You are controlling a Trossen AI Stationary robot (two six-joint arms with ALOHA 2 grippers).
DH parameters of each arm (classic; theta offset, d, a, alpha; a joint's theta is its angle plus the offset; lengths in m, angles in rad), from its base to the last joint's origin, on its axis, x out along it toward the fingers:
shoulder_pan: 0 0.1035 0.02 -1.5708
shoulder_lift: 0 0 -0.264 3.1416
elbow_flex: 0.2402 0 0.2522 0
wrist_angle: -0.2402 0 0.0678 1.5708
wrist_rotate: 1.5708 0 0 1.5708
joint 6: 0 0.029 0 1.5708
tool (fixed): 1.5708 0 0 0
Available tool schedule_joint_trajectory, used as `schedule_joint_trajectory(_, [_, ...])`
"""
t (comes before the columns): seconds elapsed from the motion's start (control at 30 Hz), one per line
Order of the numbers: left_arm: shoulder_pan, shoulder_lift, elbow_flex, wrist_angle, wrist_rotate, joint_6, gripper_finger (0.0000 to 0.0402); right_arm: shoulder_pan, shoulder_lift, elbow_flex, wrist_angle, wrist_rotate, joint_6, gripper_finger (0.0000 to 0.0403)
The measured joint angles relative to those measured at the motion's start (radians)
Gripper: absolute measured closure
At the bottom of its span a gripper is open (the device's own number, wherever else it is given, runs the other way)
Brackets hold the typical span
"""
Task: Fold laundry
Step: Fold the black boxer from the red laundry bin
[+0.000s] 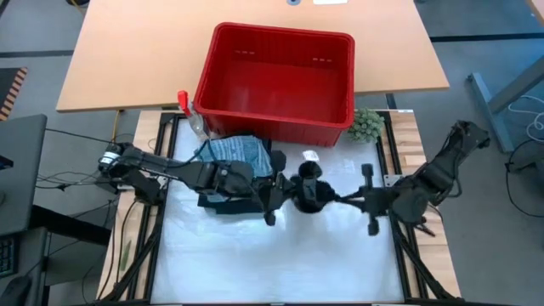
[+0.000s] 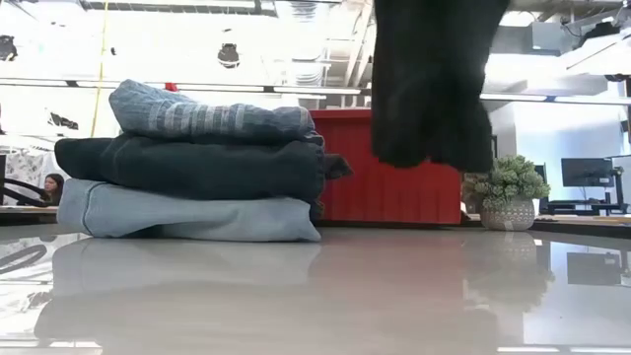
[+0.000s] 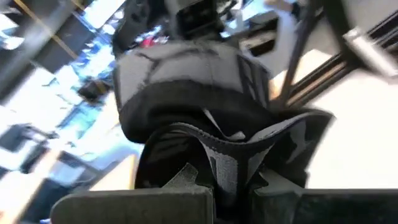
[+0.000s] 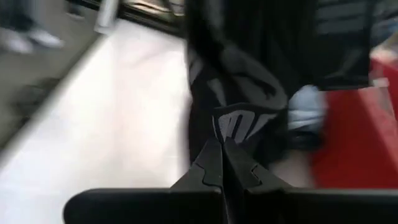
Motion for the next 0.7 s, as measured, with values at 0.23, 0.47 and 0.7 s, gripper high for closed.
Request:
schedule_joint_trajectory(0.23, [-0.085,0.062,-0.048,-0.229,0.111,-0.237,0.0401,0.129,0.163,-0.113,0.099,-0.177,0.220,0.0386])
schedule_joint_trajectory(0.47, [-0.261,0.205,-0.125,-0.271,0.109,-0.231,0.0401,0.249,0.471,-0.176,0.395,-0.204,0.328,0.0386])
schedule_joint_trajectory(0.7, [-0.367,0.324,-0.120,-0.208,0.000,-0.410,0.0386,0.247,0.713,-0.096,0.455,-0.350,0.327,0.0386])
